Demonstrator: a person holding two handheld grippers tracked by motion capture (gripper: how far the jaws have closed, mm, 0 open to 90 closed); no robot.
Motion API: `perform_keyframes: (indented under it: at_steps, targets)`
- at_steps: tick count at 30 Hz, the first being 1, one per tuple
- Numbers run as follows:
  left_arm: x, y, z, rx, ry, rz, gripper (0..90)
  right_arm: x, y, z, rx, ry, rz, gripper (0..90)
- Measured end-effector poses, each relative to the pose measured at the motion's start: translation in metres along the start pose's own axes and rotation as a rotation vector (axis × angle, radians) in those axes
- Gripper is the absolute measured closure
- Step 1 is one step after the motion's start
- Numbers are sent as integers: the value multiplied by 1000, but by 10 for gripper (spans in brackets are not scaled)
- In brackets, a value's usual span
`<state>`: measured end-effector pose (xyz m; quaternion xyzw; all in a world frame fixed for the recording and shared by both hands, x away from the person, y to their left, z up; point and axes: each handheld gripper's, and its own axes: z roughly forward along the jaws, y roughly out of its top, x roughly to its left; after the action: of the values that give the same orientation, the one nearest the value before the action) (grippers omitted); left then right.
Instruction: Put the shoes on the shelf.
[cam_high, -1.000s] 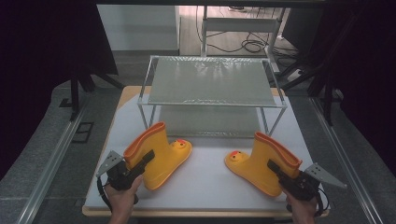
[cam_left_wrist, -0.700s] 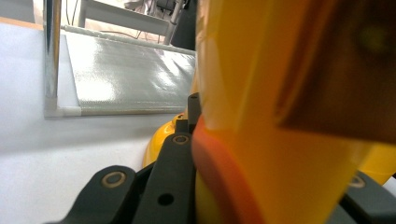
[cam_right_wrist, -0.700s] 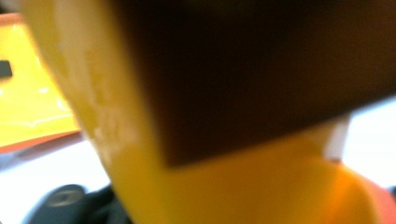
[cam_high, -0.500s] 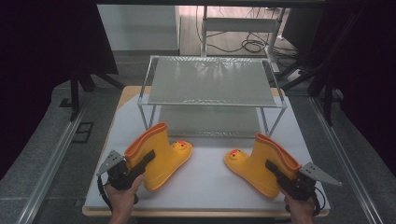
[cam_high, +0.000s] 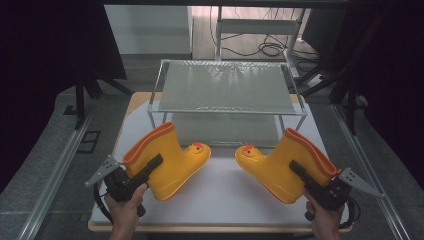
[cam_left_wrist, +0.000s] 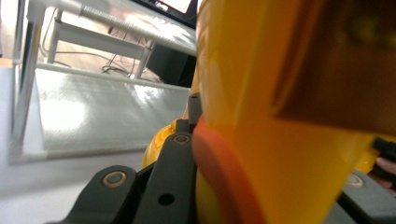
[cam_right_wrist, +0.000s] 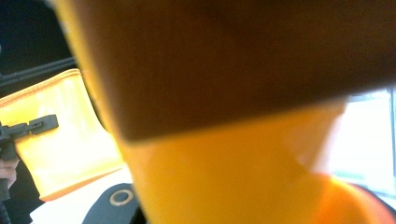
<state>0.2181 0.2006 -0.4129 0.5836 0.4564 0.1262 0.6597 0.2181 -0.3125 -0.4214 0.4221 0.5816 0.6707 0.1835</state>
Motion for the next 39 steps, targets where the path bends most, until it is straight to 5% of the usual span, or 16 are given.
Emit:
perform_keyframes:
  at_steps: [16,39]
  targets:
    - [-4,21,2,-31,-35,9,855,-3,17,-7,-74,4,27,862]
    - [-4,45,9,-90,-113,-62,857,-4,41,-2,-140,24,81,863]
